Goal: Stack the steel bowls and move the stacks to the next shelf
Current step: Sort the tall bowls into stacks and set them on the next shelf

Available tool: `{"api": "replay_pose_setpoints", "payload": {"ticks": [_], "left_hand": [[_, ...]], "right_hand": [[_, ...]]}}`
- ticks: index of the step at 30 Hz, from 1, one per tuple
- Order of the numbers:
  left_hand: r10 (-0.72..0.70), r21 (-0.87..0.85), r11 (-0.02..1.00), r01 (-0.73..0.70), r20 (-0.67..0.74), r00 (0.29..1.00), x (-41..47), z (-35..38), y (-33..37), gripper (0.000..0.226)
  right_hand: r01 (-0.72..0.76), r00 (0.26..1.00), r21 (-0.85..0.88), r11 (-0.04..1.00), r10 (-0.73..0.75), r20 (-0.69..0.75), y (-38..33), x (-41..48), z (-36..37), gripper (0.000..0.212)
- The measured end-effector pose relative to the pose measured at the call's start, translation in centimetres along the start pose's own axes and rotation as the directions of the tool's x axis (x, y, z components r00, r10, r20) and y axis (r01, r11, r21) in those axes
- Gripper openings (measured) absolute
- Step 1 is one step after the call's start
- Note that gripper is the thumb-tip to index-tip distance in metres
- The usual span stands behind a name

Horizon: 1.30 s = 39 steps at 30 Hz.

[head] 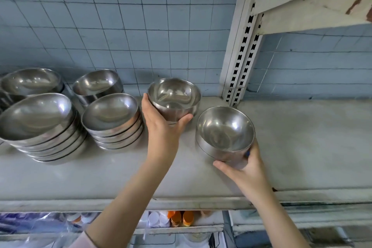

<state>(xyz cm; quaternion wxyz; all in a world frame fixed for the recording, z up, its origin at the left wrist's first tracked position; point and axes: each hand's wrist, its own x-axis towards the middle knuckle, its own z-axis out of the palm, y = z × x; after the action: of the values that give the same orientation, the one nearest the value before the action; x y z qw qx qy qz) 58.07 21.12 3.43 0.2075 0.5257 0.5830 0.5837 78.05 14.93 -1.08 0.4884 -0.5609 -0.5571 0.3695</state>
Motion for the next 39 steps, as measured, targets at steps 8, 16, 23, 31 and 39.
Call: {"api": "replay_pose_setpoints", "payload": {"ticks": [8, 16, 23, 31, 39], "left_hand": [[0.25, -0.167, 0.965, -0.202, 0.362, 0.898, -2.4, -2.7, 3.5, 0.093], [0.111, 0.071, 0.982, -0.173, 0.524, 0.845, -3.5, -1.5, 0.6, 0.125], [0.156, 0.05, 0.974, -0.223, 0.567, 0.809, -2.5, -1.6, 0.4, 0.121], [0.168, 0.034, 0.971, -0.235, 0.6, 0.782, -2.0, -2.0, -0.1, 0.123], [0.03, 0.068, 0.996, -0.053, 0.294, 0.955, -3.6, -3.0, -4.8, 0.095]], "right_hand": [[0.084, 0.996, -0.036, 0.996, -0.084, 0.007, -1.0, -0.8, 2.1, 0.109], [0.05, 0.999, -0.065, 0.997, -0.051, -0.013, -0.6, -0.9, 2.0, 0.105], [0.034, 0.999, -0.109, 0.993, -0.037, -0.023, -1.0, -1.5, 2.2, 0.107], [0.013, 0.998, -0.14, 0.99, -0.02, -0.054, -0.8, -1.4, 2.3, 0.102], [-0.042, 0.994, -0.164, 0.986, 0.026, -0.102, -0.2, -1.3, 2.5, 0.1]]}}
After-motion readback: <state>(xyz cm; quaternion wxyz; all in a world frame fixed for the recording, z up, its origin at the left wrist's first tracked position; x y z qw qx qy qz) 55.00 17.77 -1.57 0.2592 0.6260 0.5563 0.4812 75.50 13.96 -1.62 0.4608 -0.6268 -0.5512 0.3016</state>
